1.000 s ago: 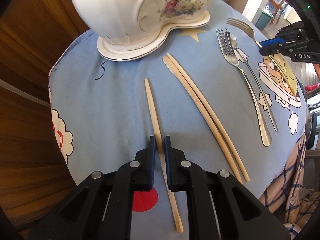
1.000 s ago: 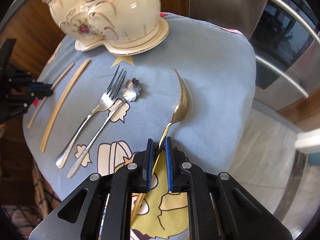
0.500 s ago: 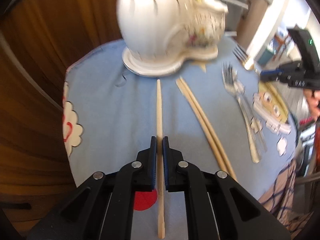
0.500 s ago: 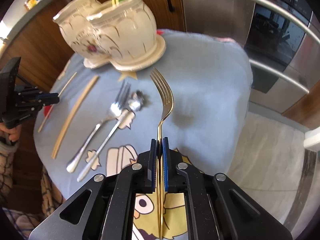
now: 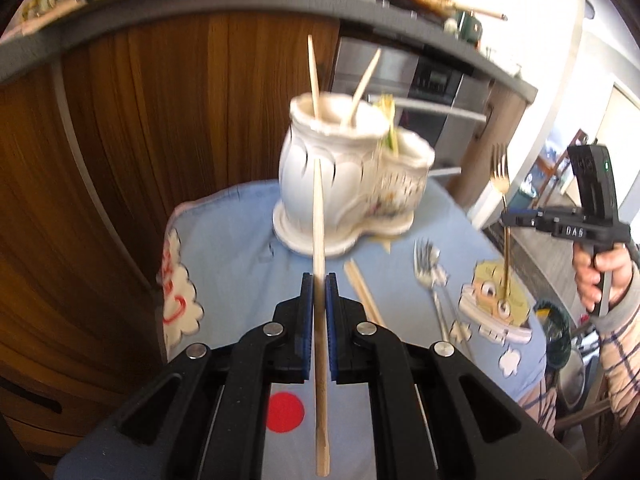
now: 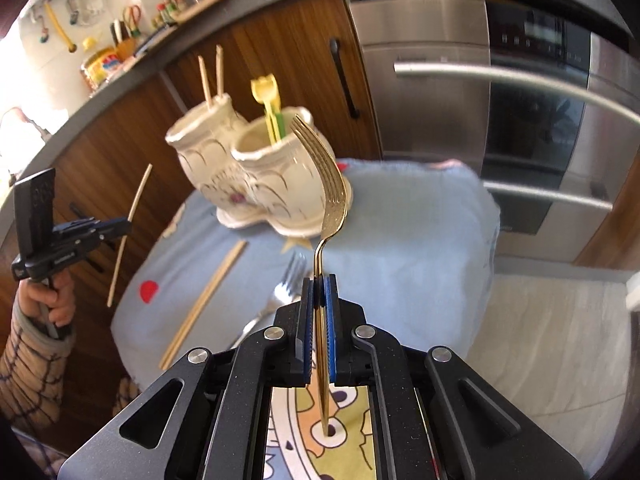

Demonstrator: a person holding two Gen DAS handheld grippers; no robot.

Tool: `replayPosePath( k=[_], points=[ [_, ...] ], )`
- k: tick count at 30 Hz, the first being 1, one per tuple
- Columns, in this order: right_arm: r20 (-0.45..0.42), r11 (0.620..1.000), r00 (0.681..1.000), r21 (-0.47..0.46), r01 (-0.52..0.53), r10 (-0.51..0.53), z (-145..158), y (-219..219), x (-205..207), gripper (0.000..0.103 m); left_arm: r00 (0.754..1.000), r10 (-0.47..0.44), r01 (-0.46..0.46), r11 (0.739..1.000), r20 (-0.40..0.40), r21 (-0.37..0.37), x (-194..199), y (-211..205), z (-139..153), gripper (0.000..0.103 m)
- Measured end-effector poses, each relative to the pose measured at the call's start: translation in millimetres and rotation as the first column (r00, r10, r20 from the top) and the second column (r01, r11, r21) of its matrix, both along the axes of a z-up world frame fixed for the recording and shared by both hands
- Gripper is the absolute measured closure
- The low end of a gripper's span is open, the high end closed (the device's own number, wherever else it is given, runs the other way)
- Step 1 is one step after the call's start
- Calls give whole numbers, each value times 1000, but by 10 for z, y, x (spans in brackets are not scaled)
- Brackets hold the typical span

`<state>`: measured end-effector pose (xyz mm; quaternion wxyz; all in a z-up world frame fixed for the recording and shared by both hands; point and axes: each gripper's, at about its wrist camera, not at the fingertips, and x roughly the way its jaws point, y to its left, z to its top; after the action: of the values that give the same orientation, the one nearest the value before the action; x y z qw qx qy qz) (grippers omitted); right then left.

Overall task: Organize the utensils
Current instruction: 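Lift the chopstick and gold fork into the ceramic pots and open both tools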

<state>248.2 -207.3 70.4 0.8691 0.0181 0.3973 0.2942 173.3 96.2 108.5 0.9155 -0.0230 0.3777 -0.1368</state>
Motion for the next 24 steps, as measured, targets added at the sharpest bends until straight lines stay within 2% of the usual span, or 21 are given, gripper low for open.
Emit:
replayPosePath(
  k=[8,16,24],
  points=[
    [92,1000,996,21,13,-15,222,61,-76,97,986,39,-35,999,164,-23,-9,-33,306,97],
    [152,1000,988,29,-1,-4,483,152,-28,97,970,64,-44,995,236,-87,161,-78,505,97],
    [205,999,979,29,-25,19,789,265,71,97,931,98,-66,993,353,-101,376,-154,815,97]
  ],
)
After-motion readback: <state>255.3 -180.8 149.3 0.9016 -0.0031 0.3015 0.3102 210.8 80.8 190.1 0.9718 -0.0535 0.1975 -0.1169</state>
